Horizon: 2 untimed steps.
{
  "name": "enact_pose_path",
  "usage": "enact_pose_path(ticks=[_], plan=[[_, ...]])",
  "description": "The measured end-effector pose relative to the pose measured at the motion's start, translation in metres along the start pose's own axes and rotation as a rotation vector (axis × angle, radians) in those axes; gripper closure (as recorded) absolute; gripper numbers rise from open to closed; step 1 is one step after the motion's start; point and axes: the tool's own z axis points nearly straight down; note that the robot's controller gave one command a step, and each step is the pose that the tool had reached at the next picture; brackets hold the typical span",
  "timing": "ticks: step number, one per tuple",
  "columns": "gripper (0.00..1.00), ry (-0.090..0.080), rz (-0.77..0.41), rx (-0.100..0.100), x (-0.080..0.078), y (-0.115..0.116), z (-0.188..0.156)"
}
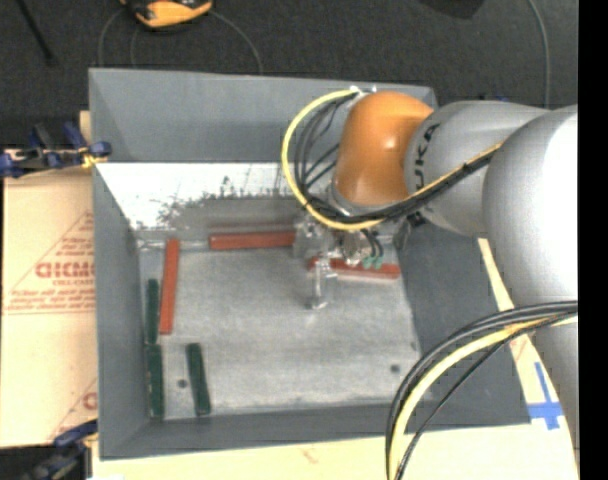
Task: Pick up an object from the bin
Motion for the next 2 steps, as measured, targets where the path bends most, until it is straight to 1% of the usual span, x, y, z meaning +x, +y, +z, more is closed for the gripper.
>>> enact_pose_path(ticks=[1,2], plan=[[0.0,0.0,0.0,0.0,0.0,0.0,0.0],[1.0,-0.015,0.219,-0.001,0.014,-0.05,-0.004]])
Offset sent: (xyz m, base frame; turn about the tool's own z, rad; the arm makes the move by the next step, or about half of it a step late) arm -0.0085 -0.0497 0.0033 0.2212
